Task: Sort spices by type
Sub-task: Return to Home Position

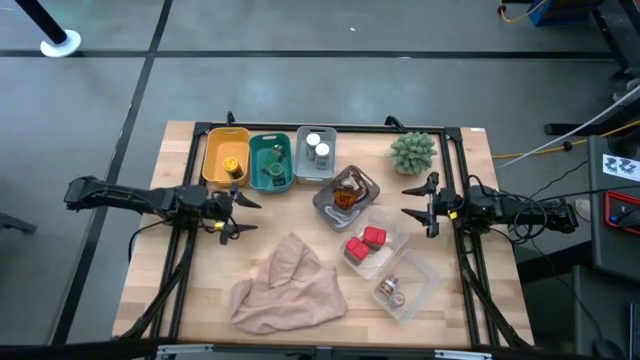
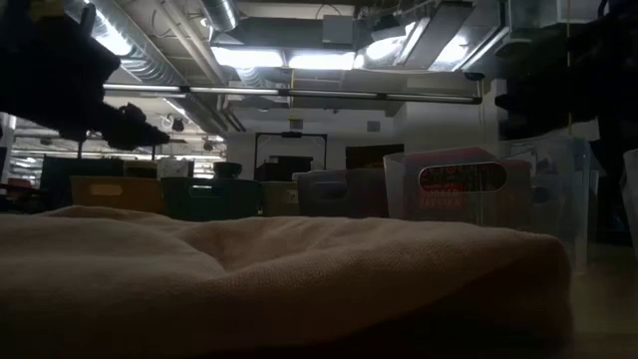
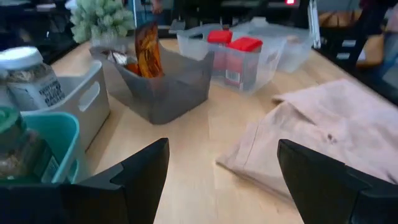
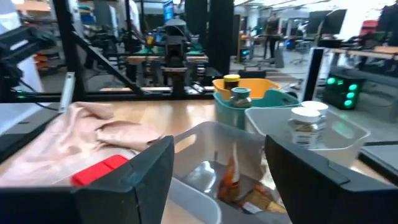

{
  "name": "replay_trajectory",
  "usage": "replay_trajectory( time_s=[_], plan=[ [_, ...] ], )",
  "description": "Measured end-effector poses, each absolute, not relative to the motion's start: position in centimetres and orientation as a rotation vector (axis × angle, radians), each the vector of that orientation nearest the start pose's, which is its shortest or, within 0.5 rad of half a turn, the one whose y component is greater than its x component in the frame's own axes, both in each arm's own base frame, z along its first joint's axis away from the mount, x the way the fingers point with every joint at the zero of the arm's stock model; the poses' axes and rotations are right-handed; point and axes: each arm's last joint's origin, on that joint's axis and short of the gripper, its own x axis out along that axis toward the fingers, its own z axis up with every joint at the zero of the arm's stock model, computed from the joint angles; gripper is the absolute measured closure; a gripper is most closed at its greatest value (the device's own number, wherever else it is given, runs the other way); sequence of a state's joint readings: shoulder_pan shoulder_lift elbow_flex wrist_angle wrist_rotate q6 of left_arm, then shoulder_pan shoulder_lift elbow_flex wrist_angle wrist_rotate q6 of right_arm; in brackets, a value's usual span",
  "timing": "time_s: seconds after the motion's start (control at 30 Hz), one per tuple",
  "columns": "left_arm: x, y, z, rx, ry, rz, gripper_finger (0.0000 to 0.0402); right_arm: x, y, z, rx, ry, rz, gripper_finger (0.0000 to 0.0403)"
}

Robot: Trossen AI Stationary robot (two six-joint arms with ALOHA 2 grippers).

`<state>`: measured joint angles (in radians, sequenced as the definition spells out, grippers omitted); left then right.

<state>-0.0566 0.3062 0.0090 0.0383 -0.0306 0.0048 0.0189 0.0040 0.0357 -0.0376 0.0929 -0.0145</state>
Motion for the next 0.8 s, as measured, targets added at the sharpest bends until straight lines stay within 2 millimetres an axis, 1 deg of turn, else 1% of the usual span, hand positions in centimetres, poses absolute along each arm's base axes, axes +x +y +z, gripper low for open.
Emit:
replay_trajectory(
  time_s=[0.1, 0.43, 0.6, 0.8],
  plan=[
    [11.1, -0.5, 14.8, 0.009, 0.213, -0.026, 0.0116, 9.6, -0.1, 17.2, -0.034, 0.010, -0.085, 0.0152],
    [10.0, -0.5, 16.5, 0.066, 0.015, -0.028, 0.0116, 9.6, -0.1, 17.1, -0.034, 0.013, -0.075, 0.0152],
    [9.7, -0.4, 16.8, 0.060, -0.021, -0.016, 0.0116, 9.6, -0.1, 17.1, -0.033, 0.013, -0.074, 0.0152],
    [9.7, 0.5, 16.8, 0.013, -0.020, 0.088, 0.0116, 9.6, -0.1, 17.1, -0.033, 0.013, -0.074, 0.0152]
  ],
)
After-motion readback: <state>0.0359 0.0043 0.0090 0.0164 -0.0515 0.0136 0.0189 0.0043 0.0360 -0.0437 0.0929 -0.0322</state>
